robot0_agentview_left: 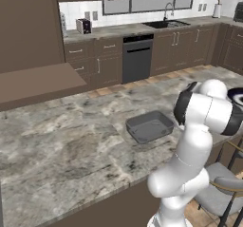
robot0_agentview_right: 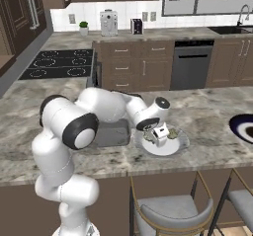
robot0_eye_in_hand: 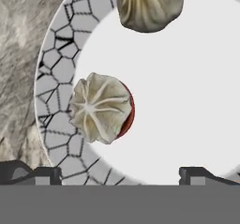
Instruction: Place two dumplings into each of the tupperware containers and then place the containers in the fridge.
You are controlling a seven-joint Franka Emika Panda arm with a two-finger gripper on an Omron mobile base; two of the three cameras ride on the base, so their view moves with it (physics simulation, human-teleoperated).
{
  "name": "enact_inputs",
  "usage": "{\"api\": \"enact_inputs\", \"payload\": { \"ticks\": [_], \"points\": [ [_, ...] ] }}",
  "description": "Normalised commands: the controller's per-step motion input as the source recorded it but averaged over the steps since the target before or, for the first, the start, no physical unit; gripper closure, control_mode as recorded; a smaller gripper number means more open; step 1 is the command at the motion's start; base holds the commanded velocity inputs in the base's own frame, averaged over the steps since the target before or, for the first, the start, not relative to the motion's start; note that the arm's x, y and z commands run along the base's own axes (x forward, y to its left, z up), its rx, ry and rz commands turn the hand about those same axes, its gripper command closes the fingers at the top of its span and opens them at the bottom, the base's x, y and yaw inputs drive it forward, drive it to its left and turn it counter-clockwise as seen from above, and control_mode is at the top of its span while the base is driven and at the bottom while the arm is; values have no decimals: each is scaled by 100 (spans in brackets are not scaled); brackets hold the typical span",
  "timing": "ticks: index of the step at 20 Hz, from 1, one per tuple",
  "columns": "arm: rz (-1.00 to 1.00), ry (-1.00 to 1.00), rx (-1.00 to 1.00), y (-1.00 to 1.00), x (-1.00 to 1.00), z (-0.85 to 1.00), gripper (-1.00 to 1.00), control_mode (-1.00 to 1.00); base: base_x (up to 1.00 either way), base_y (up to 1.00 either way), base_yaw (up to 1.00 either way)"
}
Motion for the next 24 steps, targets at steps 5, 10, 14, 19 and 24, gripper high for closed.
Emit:
{"api": "enact_inputs", "payload": {
  "ticks": [5,10,14,19,24],
  "points": [
    [0,3,0,0,49,-29,-100,-100,0,0,0],
    [0,0,0,-3,15,-30,-100,-100,0,0,0],
    [0,0,0,0,1,-24,-100,-100,0,0,0],
    [0,0,0,0,7,-24,-100,-100,0,0,0],
    [0,0,0,2,21,-11,-100,-100,0,0,0]
  ]
}}
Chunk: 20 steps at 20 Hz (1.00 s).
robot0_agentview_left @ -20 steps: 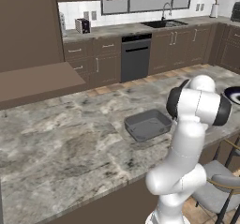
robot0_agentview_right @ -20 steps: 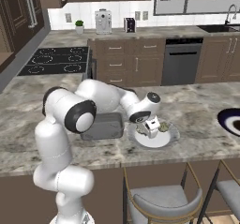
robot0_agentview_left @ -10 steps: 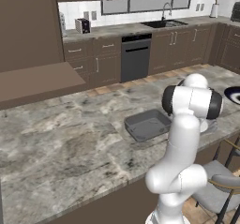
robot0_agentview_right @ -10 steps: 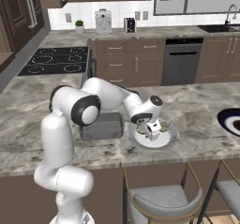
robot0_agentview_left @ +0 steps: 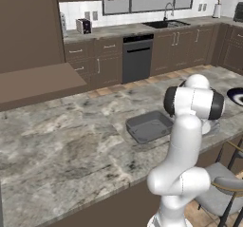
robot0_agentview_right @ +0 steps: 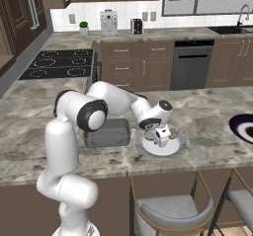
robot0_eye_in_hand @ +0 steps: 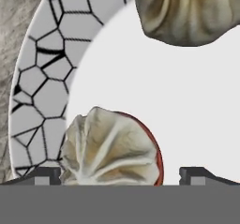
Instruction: Place two dumplings into each of the tupperware containers and then place the containers in the fridge.
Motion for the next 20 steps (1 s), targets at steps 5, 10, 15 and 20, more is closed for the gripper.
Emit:
{"api": "enact_inputs", "payload": {
  "ticks": [5,10,15,20],
  "points": [
    [0,0,-1,30,9,-16,100,-100,0,0,0],
    [0,0,-3,55,0,-21,100,-100,0,0,0],
    [0,-5,0,25,-4,5,100,-100,0,0,0],
    [-1,-7,15,-18,-26,87,100,-100,0,0,0]
  ]
}}
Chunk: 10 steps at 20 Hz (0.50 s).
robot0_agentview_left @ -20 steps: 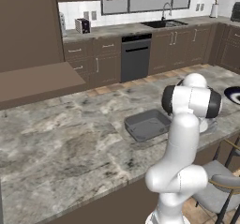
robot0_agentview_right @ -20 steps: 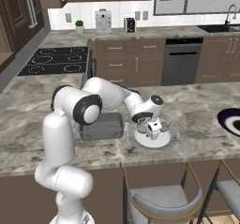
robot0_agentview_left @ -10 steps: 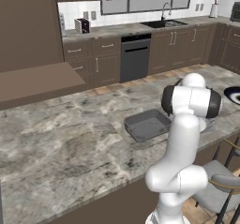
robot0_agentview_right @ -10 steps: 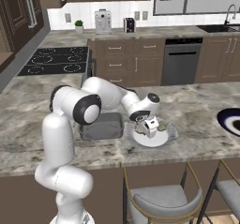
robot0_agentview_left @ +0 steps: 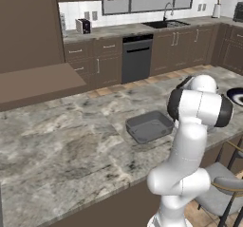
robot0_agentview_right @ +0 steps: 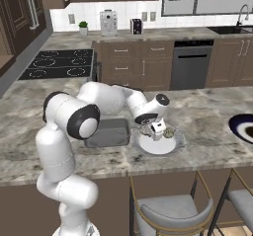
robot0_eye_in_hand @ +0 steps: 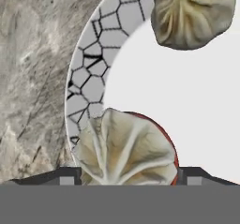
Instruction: Place two dumplings into each of the tupperware containers and then place the containers in the fridge.
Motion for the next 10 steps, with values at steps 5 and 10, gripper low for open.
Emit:
{"api": "enact_inputs", "payload": {
  "ticks": [5,10],
  "points": [
    [0,6,9,-14,-50,90,100,-100,0,0,0],
    [4,34,-8,62,-37,80,100,-100,0,0,0]
  ]
}}
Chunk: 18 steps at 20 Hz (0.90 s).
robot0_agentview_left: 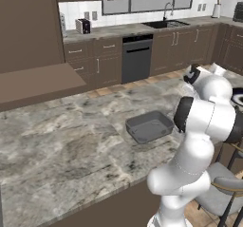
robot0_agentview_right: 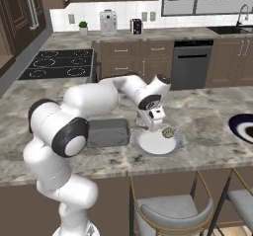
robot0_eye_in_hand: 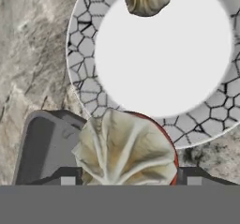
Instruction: Place two dumplings into each of the tupperware containers and then place the containers in the fridge.
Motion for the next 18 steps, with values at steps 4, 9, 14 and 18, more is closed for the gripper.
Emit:
{"api": "enact_inputs", "payload": {
  "ticks": [4,9,14,18],
  "points": [
    [4,22,-22,100,-34,37,100,-100,0,0,0],
    [5,9,-19,92,-60,7,100,-100,0,0,0],
    [5,13,-16,77,-34,-4,100,-100,0,0,0],
    [0,27,-13,53,50,-3,100,-100,0,0,0]
  ]
}}
